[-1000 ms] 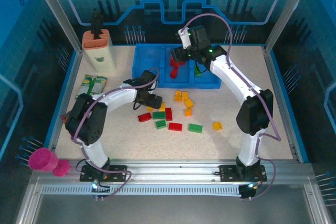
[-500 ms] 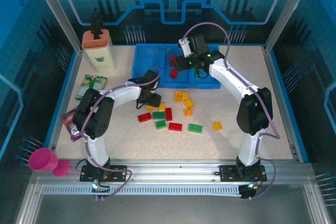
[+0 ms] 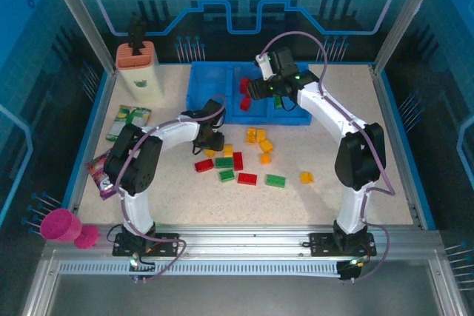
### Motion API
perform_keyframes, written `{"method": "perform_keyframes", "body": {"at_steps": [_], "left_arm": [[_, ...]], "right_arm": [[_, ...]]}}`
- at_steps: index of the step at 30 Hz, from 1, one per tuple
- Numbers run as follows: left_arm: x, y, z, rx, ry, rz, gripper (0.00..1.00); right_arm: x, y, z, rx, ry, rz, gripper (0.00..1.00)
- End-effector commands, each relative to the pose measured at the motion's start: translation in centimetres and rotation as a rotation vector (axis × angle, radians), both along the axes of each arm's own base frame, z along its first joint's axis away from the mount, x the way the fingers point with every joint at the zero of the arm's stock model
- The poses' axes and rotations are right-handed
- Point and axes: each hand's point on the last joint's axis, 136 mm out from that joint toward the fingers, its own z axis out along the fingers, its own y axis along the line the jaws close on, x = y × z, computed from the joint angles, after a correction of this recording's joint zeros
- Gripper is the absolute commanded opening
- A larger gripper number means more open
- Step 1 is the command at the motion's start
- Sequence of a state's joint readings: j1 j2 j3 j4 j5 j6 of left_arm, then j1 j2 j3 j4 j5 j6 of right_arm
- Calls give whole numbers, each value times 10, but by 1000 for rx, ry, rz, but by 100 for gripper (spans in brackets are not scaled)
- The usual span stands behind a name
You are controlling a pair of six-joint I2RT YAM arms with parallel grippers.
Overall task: Sort the legos into containers by color
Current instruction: Pick up the lego from the center of the table, then place the lego in the container.
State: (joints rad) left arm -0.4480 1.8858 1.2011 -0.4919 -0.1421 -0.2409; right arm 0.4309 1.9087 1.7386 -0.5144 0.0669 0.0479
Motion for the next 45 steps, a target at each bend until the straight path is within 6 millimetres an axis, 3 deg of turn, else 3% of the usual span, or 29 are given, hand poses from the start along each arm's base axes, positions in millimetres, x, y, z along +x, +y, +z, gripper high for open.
{"method": "perform_keyframes", "body": {"at_steps": [1,5,11,16,21,28,31,32,33,37,41,45], "left_arm": [[-8,5,9,19,20,15,38],[8,10,52,39,-72,34,33],[45,10,123,28,-245,36,33],[87,19,156,27,-362,67,32],[130,36,153,33,-415,130,32],[187,39,129,4,-414,156,32],[206,38,123,-4,-411,156,32],[212,40,119,-3,-411,162,32],[218,41,118,-5,-411,168,32],[231,47,109,4,-401,190,33],[235,43,106,-20,-402,191,42],[239,39,109,-41,-405,188,54]], "right_arm": [[-11,-14,19,15,-18,-18,73],[-29,-33,17,-5,-5,-60,73],[-58,-57,5,21,33,-117,74],[-79,-63,1,30,64,-118,74],[-104,-66,5,52,79,-95,74],[-151,-66,10,68,142,-33,75],[-181,-64,15,43,167,36,84],[-190,-65,19,36,168,50,94],[-196,-64,24,35,165,65,100],[-217,-64,52,13,77,110,100],[-230,-64,82,26,-23,170,100],[-232,-60,97,21,-70,211,100]]}}
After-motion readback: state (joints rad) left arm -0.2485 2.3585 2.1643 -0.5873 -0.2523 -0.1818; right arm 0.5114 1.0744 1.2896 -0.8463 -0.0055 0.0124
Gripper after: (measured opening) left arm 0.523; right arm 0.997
